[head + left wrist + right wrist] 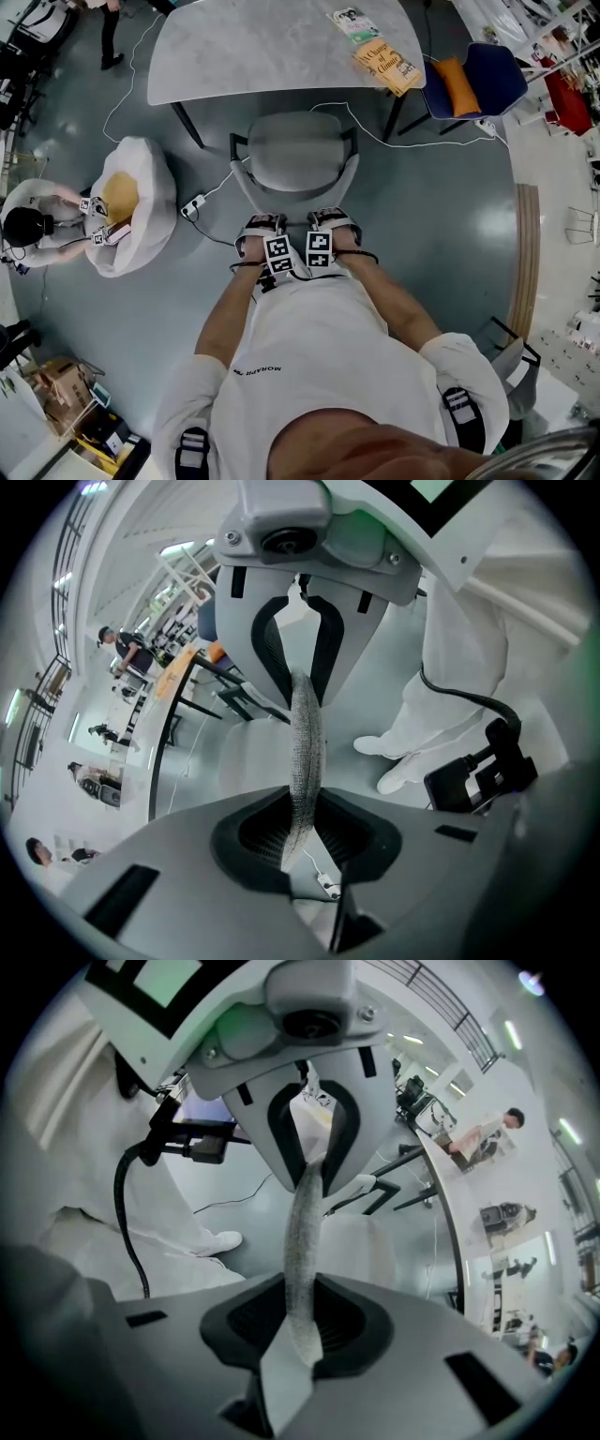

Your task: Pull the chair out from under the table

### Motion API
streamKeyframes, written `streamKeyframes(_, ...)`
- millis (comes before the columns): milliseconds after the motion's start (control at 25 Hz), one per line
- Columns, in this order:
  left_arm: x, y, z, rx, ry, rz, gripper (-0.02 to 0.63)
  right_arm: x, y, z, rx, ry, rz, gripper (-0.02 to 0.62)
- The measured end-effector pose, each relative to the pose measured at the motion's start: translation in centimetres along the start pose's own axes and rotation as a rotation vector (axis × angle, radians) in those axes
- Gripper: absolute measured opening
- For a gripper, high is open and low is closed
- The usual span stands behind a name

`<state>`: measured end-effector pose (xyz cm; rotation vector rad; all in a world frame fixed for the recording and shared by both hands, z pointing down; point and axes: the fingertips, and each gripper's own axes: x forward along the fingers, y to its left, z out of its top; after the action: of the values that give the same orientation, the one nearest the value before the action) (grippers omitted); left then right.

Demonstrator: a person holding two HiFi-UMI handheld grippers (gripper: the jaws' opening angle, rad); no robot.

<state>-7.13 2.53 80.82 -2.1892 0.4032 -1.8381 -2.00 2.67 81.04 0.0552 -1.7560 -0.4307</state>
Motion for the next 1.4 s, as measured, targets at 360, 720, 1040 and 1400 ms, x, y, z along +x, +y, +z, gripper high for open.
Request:
streamKeyframes(360,-0.6,-2.2,-0.1,-0.017,-0.016,-0.047,0.069,-0.4,2.2,0.7,0.005,0.004,0.026,0.084)
streamKeyframes(720,-1.1,-3.0,0.5,-0.019,-0.006,-0.089,0.069,-0.9,3.0,0.5,0.006,0.015,0.067,0.084)
streamKeyframes(1040,-1.6,-4.0,0.8,-0.047,-0.036,-0.178,0.069,-1.1,4.1,0.5,-0.022,0.010,0.113,0.084)
streamKeyframes(1400,-3.6,-3.9,1.3,-0.087,-0.043,-0.222,0.069,-2.8,4.1,0.7,-0.019,-0.002,0.138,0.097)
